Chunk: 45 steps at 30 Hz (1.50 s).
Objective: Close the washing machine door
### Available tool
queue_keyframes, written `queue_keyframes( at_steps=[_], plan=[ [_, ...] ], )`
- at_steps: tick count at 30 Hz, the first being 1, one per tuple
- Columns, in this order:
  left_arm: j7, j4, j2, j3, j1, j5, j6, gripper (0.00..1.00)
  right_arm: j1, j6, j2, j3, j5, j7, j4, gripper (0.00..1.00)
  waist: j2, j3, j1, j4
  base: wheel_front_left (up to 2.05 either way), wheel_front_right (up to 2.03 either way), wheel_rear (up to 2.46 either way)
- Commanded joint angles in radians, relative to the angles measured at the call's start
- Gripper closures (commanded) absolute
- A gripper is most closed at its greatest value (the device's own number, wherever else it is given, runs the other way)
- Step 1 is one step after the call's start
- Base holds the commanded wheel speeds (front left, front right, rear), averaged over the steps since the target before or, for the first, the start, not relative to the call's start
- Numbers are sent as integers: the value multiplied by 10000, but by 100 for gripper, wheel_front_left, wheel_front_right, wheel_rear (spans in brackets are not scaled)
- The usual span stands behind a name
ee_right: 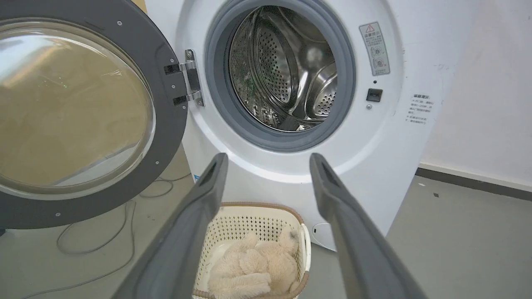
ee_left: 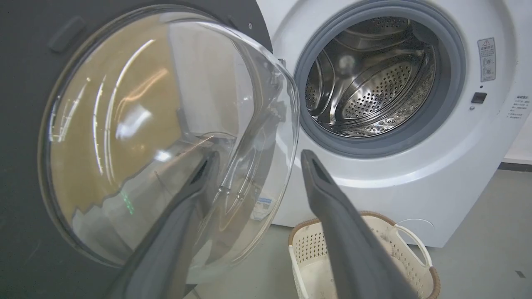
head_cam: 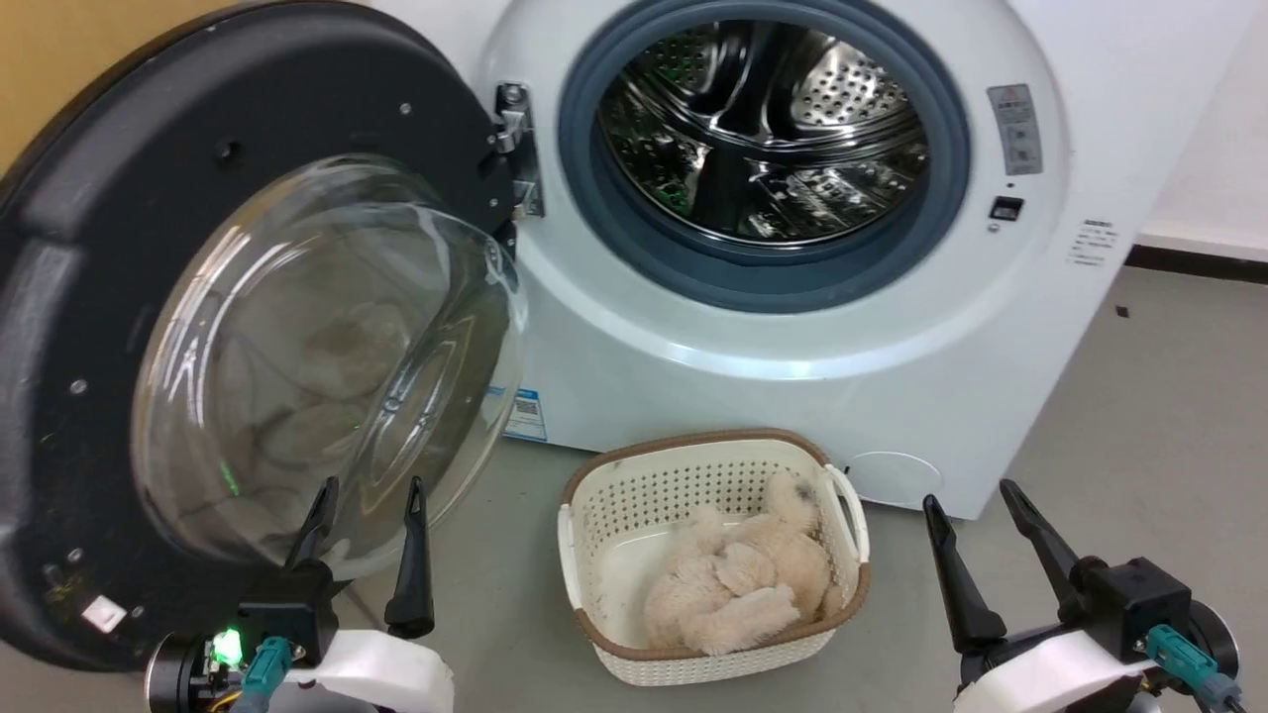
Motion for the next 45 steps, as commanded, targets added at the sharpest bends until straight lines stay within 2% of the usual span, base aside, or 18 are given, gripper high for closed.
queue_keyframes(
  at_steps=[1,19,45],
  plan=[
    [-125,-73,-3,11,136,-55,76,0,71,5,20,36,109,-109,61,0,0,-11,1,163,0,0,0],
    [-479,-215,-4,16,251,-172,190,0,84,5,26,245,435,-463,305,0,0,-18,1,1147,0,0,0],
    [-1064,-638,-6,132,502,-479,582,0,-381,7,-93,872,891,-1047,860,0,0,194,1,2422,0,0,0]
  ],
)
